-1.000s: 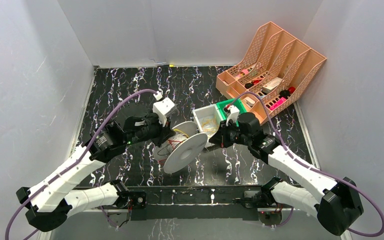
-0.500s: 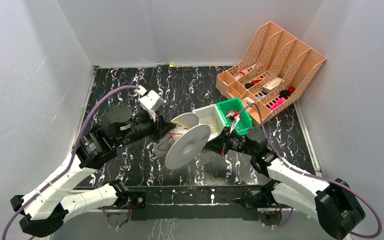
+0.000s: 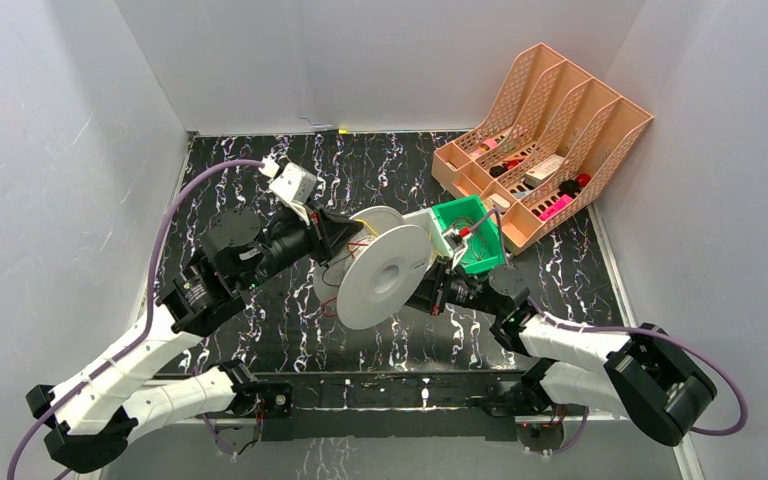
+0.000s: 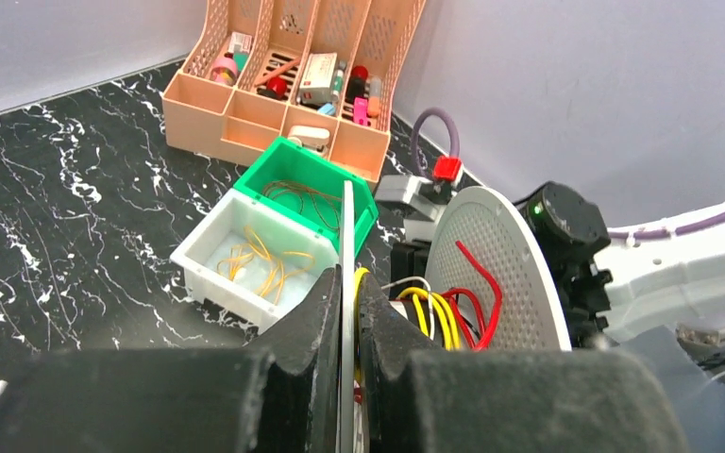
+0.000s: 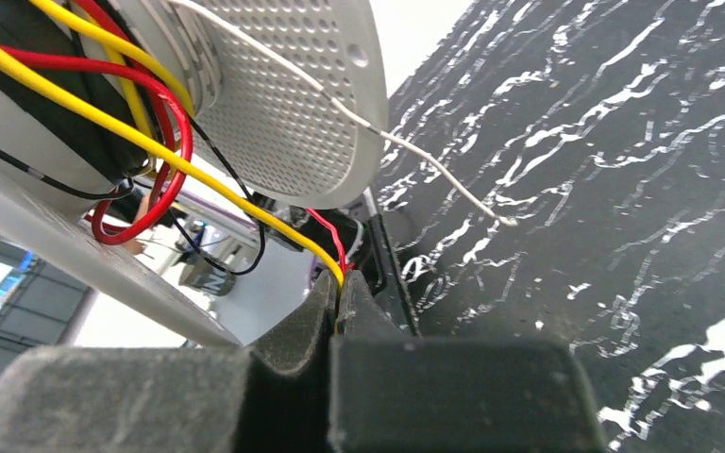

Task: Wrap the cables

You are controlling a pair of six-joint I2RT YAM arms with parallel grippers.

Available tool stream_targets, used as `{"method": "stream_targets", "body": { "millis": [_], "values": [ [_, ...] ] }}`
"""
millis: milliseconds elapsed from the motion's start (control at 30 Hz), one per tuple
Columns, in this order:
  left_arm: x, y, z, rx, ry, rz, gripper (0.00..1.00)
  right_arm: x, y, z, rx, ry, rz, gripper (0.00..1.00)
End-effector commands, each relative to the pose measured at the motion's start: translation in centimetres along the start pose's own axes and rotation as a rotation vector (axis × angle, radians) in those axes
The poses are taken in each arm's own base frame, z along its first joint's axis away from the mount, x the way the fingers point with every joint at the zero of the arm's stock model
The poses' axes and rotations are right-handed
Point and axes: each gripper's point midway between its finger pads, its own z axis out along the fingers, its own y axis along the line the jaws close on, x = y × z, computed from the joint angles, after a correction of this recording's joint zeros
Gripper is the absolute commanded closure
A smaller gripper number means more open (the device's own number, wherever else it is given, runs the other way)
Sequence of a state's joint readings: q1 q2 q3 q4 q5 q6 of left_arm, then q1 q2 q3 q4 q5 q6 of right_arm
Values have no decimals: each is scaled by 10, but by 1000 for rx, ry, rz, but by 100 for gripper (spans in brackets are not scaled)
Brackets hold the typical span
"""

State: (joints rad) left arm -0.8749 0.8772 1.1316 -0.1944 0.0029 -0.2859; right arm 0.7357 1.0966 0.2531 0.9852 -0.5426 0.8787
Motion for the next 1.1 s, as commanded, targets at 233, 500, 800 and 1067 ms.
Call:
{"method": "stream_targets", "body": {
  "millis": [233, 500, 800, 1067],
  "values": [
    [-56, -16, -3, 54, -241, -70, 100, -48, 72, 8, -274, -187, 37, 100],
    [-30, -5, -12, 18, -195, -72, 100, -80, 106, 14, -363, -231, 12, 100],
    [14, 14, -3, -48, -95, -80, 100, -108, 127, 27, -414, -260, -7, 100],
    [57, 26, -6, -95, 5, -149, 100, -115, 120, 42, -340, -227, -49, 100]
  ]
}}
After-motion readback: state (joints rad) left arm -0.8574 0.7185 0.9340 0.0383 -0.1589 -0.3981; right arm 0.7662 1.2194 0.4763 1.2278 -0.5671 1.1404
